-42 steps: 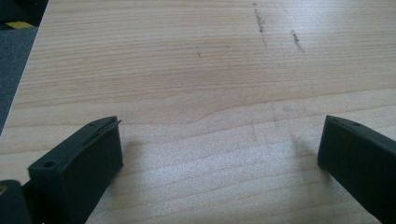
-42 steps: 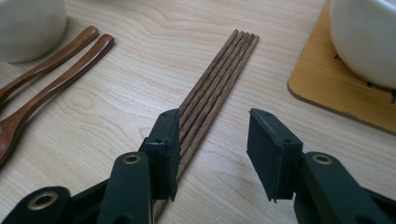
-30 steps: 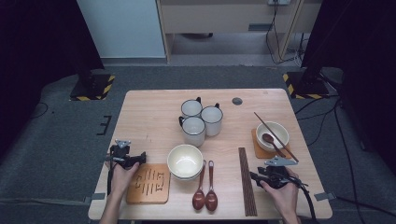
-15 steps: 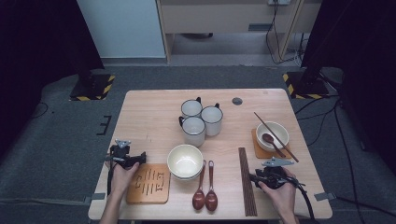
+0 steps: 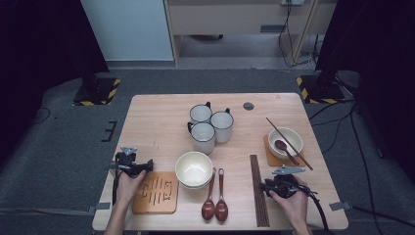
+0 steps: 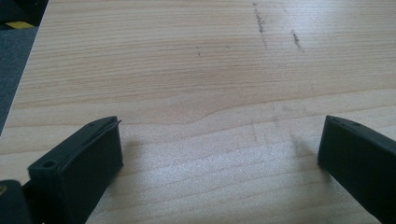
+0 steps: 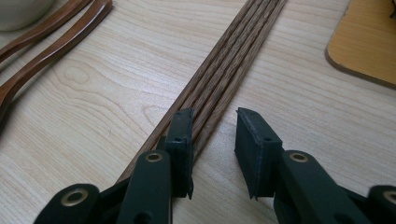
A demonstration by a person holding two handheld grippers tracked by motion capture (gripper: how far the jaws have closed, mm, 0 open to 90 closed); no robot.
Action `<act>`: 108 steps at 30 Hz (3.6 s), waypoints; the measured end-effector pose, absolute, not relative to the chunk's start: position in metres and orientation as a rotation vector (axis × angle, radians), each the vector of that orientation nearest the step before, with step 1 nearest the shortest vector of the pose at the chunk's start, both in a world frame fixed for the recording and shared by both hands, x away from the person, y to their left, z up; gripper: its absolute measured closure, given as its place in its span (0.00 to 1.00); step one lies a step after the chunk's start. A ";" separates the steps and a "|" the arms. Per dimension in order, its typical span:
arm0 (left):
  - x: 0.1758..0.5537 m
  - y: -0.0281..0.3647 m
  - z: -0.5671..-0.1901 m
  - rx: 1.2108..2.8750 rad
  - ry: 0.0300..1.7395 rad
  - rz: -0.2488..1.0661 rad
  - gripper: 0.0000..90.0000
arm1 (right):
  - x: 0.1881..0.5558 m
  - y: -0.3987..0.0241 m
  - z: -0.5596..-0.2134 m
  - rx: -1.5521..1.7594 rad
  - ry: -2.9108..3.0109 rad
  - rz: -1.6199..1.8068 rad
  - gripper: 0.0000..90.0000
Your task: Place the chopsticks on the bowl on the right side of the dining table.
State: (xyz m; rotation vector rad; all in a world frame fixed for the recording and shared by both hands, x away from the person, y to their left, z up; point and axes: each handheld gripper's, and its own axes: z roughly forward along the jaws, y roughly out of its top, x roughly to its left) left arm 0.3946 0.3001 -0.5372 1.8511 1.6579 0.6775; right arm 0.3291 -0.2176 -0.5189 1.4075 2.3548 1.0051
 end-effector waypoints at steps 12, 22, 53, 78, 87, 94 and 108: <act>0.395 0.300 -0.537 1.852 1.658 0.678 0.00 | 0.330 -0.217 -0.519 1.397 2.377 0.978 0.84; 0.395 0.300 -0.537 1.851 1.658 0.678 0.00 | 0.330 -0.221 -0.519 1.408 2.367 0.963 0.87; 0.395 0.300 -0.537 1.852 1.658 0.677 0.00 | 0.331 -0.233 -0.515 1.458 2.314 0.870 0.95; 0.395 0.300 -0.537 1.851 1.658 0.678 0.00 | 0.341 -0.238 -0.513 1.435 2.300 0.839 0.95; 0.395 0.300 -0.537 1.851 1.658 0.678 0.00 | 0.341 -0.238 -0.514 1.436 2.298 0.832 0.95; 0.395 0.300 -0.537 1.851 1.658 0.678 0.00 | 0.340 -0.239 -0.515 1.431 2.290 0.836 0.93; 0.395 0.300 -0.537 1.851 1.658 0.677 0.00 | 0.324 -0.247 -0.510 1.444 2.248 0.886 0.90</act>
